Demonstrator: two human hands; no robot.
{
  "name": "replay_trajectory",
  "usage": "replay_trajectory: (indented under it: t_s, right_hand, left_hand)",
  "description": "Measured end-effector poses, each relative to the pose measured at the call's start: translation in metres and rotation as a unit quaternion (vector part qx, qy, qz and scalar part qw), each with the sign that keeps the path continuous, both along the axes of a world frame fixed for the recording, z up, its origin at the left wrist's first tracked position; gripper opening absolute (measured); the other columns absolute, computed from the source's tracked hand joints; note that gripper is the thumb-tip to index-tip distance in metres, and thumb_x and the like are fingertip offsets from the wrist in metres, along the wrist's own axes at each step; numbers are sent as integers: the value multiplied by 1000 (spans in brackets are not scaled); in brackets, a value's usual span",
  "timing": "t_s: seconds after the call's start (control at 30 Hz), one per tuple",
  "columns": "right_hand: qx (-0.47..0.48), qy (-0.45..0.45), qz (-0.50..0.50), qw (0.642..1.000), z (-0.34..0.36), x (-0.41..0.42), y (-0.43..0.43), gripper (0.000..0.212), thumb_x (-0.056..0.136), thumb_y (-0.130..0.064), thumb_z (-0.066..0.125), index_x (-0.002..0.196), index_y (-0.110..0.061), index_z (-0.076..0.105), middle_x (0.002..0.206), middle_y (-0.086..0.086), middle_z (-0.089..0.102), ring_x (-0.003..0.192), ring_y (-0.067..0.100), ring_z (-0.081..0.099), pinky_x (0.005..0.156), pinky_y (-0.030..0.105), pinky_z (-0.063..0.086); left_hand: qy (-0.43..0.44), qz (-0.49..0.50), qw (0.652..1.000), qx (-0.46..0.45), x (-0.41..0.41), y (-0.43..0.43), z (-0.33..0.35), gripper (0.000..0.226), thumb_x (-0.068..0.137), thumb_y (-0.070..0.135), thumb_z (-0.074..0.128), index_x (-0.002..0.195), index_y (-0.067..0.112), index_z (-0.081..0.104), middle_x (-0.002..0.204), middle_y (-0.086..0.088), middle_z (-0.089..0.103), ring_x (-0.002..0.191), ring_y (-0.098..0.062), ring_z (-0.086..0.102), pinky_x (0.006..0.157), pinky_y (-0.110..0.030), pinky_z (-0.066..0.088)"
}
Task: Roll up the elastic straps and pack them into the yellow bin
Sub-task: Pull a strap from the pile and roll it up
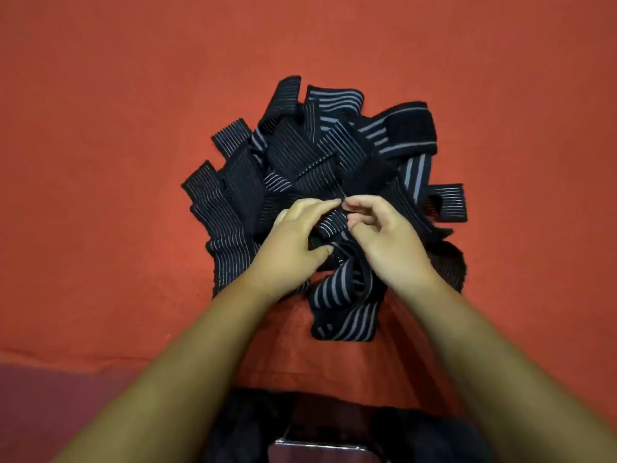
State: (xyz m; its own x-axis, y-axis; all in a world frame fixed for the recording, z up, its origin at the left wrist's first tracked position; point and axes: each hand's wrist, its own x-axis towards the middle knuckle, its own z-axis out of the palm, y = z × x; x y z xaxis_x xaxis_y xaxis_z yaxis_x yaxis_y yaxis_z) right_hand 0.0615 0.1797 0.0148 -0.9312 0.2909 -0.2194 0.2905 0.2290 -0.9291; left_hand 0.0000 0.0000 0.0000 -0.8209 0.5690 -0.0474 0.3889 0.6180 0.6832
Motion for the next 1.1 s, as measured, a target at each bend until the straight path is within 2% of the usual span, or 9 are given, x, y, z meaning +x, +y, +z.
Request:
replay_trajectory:
  t_s: [0.23,0.43,0.57,0.63,0.73,0.8,0.93,1.0,1.1]
  right_hand:
    - [73,130,11,989,-36,14,-1,46,96,-2,68,138,-21,67,134,-11,70,124,0,66,111,30,52]
    - [188,230,-17,955,-36,41,-18,49,95,-11,71,143,-21,64,137,-10,67,125,-3,61,111,15,44]
    - [232,261,-36,936,-15,80,-38,57,95,-19,74,150,-20,58,141,-12,63,126,-6,53,98,-5,30]
    - [205,263,-48,941,-4,97,-49,46,96,-23,75,141,-23,65,129,-18,67,116,-6,60,97,1,39]
    - [154,287,-69,943,9,137,-72,34,91,-25,74,125,-29,69,118,-16,74,112,2,69,106,32,53]
    - [127,306,-69,941,22,156,-79,29,91,-22,74,119,-28,70,115,-13,76,111,5,71,107,43,55]
    - [95,325,-63,939,42,174,-85,21,94,-19,72,113,-29,73,110,-12,79,107,6,73,105,45,57]
    - [79,327,-66,939,47,174,-88,20,97,-16,71,111,-29,73,108,-11,79,105,6,74,104,43,57]
    - [54,333,-65,939,48,170,-92,23,101,-6,67,111,-26,74,108,-10,79,105,5,73,99,34,56]
  left_hand:
    - [34,102,985,138,-1,3,-25,22,97,22,79,119,25,84,122,14,78,120,3,68,114,-29,49]
    - [48,98,970,216,19,-11,-22,19,98,26,78,115,30,86,114,18,81,114,2,72,110,-33,54]
    - [58,69,957,276,66,-36,7,16,100,29,76,113,32,86,105,20,82,101,3,75,91,-23,58]
    - [47,49,952,300,87,-46,22,14,101,28,75,110,30,86,102,14,83,98,-3,77,91,-32,60]
    - [51,9,954,296,127,-67,48,12,102,24,75,103,31,85,98,12,84,91,-2,76,90,-33,59]
    - [55,-15,960,274,142,-78,67,13,102,25,74,99,33,84,97,13,83,90,-1,74,89,-32,59]
    - [59,-36,966,248,158,-96,97,19,104,14,69,107,26,83,101,13,83,92,1,74,89,-26,57]
    - [61,-34,969,238,164,-102,101,38,95,-5,62,111,25,81,107,11,83,100,-2,75,93,-26,57]
    - [124,4,972,201,162,-103,87,50,84,-6,63,116,30,77,109,17,81,107,-2,74,100,-36,58]
